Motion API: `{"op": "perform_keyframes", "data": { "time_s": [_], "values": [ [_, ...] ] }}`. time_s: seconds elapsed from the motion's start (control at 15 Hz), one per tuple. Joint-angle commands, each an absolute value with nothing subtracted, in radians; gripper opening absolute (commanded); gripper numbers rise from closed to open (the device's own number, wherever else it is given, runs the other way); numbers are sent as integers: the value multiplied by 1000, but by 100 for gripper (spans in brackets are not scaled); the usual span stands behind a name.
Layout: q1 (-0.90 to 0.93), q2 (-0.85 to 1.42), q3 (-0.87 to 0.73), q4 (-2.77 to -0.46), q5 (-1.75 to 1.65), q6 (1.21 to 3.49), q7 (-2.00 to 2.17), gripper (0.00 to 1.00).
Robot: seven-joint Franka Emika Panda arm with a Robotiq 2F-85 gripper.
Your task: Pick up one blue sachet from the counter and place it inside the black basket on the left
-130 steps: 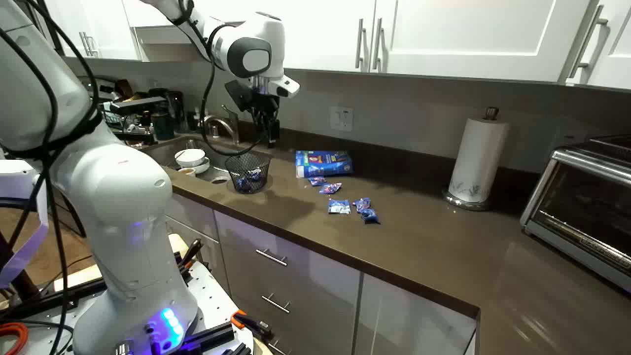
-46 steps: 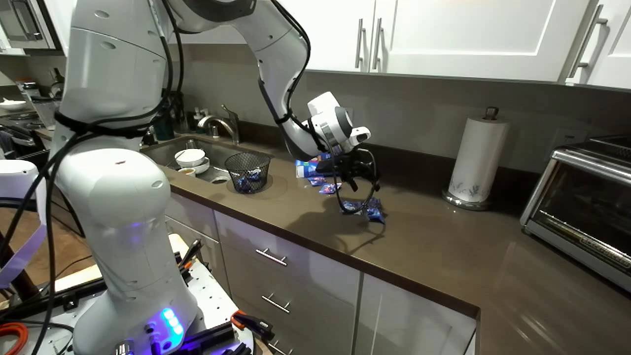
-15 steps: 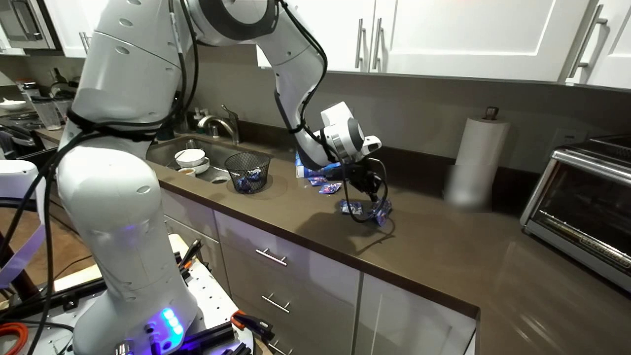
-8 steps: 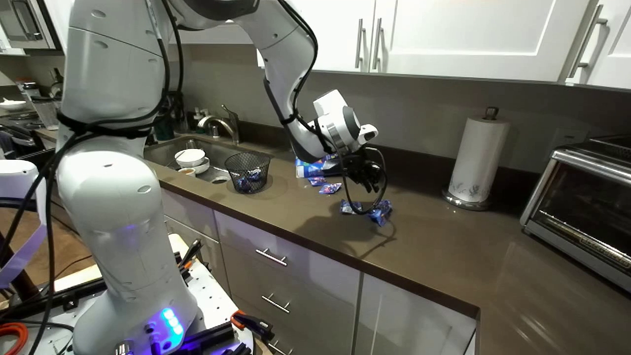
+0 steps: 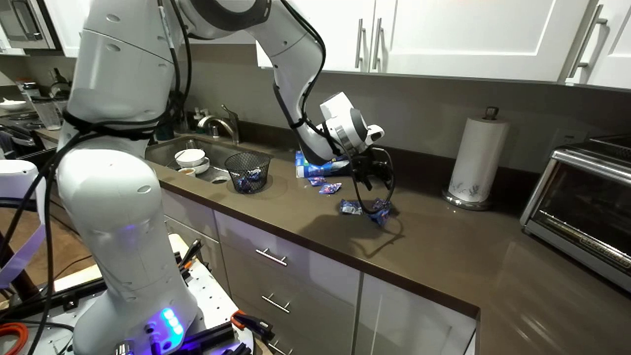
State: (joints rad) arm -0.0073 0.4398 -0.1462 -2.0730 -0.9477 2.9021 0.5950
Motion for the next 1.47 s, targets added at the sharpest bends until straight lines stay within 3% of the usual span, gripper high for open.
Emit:
{"op": "perform_keyframes", "data": {
  "time_s": [0.0,0.4,0.47,0.6,1.13,1.27,1.33,1.4],
  "values": [
    [-29,512,-125,-2014,-906,2894,561,100],
    [-63,593,-94,-1968,-852,2898,524,100],
    [-71,603,-89,-1960,-847,2897,515,75],
    [-94,612,-68,-1953,-829,2891,485,67],
    [-155,581,-7,-1978,-817,2871,454,13],
    [-164,562,5,-1997,-819,2862,463,3],
    [-161,549,3,-2009,-826,2857,478,7],
    [-159,534,2,-2023,-832,2851,486,4]
  ]
}}
